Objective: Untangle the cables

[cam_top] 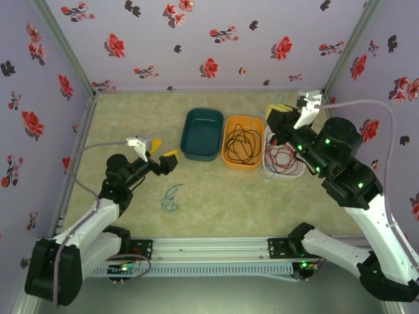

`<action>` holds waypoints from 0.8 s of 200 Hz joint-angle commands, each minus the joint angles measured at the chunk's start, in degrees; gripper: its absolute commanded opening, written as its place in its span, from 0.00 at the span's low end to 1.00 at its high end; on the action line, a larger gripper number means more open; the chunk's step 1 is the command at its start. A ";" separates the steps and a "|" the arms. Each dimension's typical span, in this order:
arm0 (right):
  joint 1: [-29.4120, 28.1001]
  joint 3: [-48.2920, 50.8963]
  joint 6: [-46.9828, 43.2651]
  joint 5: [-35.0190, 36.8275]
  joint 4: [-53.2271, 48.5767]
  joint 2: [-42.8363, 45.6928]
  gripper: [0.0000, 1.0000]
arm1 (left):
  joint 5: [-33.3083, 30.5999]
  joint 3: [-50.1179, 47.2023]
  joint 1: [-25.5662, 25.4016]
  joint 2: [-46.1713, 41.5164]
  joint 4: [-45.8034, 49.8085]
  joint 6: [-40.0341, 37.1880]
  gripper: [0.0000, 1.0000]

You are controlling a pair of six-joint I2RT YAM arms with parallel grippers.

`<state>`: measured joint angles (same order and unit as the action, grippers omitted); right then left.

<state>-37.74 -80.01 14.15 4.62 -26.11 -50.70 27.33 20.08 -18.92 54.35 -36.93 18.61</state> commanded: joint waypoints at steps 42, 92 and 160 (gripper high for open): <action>0.29 -3.45 0.79 -0.89 0.00 -1.72 0.00 | -0.63 5.90 -5.98 5.99 -1.04 -3.39 1.00; 0.29 -6.39 0.18 -1.37 0.45 -6.18 0.00 | -4.93 6.86 -7.69 8.94 -0.28 -2.99 1.00; 1.06 -15.88 -1.32 -0.14 0.76 -17.92 0.00 | -20.51 5.51 -7.63 3.16 12.58 -0.95 1.00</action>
<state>-37.63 -92.01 13.89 4.05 -26.52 -65.47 14.83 25.39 -26.26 60.86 -30.39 16.84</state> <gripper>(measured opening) 0.062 0.996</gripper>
